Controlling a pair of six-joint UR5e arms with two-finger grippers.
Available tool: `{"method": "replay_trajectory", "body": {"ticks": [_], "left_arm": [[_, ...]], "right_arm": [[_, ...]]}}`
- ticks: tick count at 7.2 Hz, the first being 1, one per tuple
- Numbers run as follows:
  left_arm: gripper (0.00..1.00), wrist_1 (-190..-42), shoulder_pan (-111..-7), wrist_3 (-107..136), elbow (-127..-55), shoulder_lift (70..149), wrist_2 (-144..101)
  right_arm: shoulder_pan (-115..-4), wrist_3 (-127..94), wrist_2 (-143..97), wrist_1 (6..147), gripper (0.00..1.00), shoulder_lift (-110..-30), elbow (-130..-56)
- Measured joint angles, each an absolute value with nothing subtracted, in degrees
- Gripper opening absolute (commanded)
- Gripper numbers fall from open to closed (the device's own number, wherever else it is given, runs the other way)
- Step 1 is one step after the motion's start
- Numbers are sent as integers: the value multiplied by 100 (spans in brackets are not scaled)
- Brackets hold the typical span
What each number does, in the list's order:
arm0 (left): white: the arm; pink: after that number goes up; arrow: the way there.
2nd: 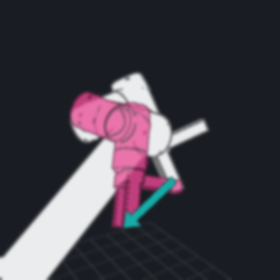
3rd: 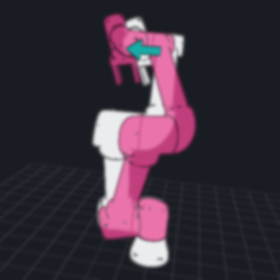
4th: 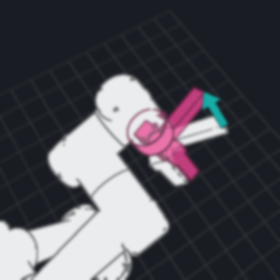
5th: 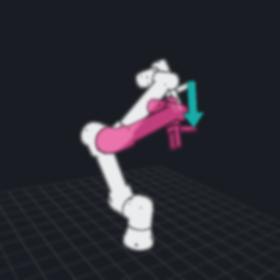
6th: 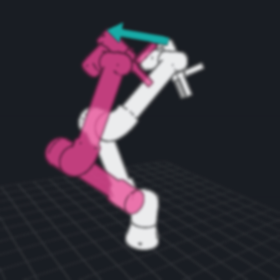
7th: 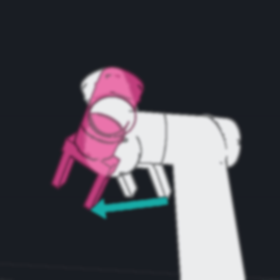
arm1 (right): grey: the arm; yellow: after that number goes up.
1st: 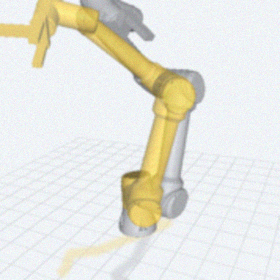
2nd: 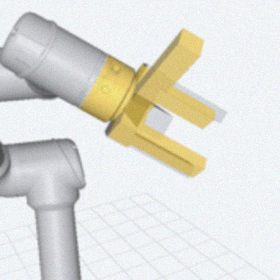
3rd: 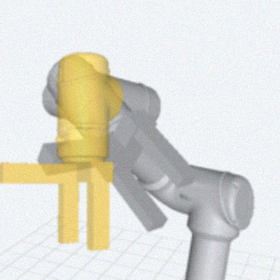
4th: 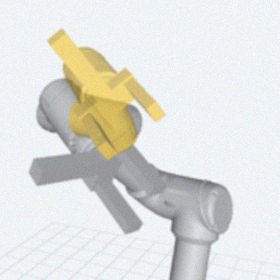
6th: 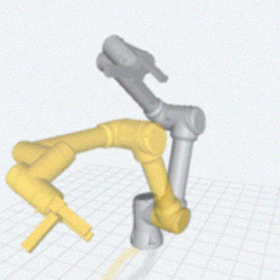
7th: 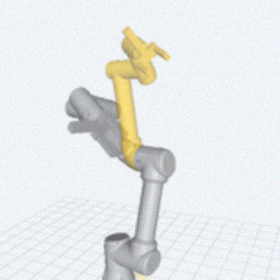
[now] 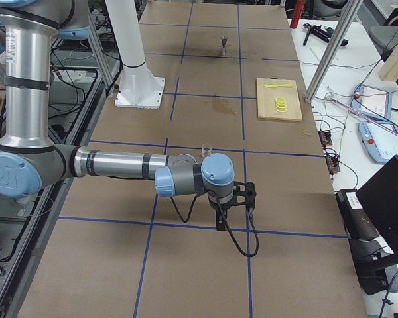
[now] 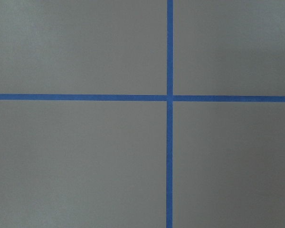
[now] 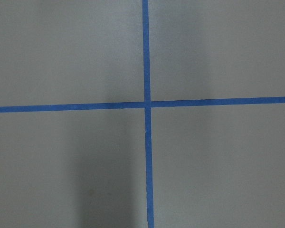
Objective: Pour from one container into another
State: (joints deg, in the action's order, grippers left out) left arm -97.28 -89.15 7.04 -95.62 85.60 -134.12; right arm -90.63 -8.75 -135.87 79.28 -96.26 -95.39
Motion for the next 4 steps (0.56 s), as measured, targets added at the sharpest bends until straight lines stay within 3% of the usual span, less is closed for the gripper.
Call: {"method": "replay_trajectory", "body": {"ticks": [4], "left_arm": [[100, -9729, -8919, 691, -9573, 8560, -13412]], "right_arm": [[-9069, -835, -13590, 7928, 100, -9652, -9528]]}}
